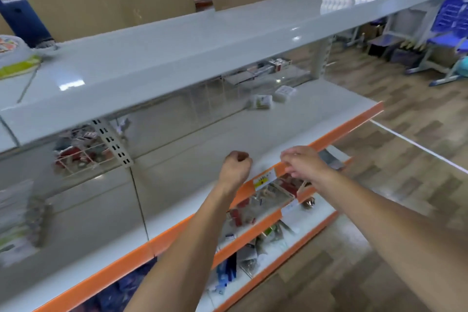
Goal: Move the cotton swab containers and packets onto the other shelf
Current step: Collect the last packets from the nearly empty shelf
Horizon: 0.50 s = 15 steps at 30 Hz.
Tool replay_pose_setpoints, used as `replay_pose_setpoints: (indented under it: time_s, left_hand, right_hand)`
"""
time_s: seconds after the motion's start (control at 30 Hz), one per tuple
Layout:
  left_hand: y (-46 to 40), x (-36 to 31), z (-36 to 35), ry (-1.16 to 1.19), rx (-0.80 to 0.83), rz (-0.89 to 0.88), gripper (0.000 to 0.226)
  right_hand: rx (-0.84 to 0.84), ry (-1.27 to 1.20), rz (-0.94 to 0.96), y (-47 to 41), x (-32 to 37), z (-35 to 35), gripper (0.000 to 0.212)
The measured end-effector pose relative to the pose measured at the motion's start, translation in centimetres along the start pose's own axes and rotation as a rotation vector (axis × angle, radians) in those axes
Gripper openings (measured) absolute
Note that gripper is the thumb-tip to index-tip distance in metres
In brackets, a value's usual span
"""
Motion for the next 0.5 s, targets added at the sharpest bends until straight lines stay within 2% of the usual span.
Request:
replay_pose_setpoints:
  time_s: [0.2,0.33,0.5]
  left_hand:
    - [-1.5,-1.8,-5.3,-0.019,0.054,0.047,0.029]
    - [-4.1,-3.0,-8.1,0.135,0.061,0.186,0.018]
    - [-8.3,-4.8,-11.8,0.206,0.064,0.24,0.005]
  right_hand:
    - [-0.009,-0.081,-0.019,-3.6,-0.7,3.9,0.006]
    - [-0.012,-0.078,-0.031,-6.5,-1.1,5.2,0.01]
    - [-0.017,-0.11,-0.013,-11.5,-0.3,6.9,0.01]
Point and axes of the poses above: each hand's wrist, its own y-axis away from the middle knuckle, its own z-axis out of the back of the hand, x = y × z, the point moved 1 cm from there along -y, towards the middle knuckle, and after that the axes turned 10 degrees about -x, right-handed, at the moved point
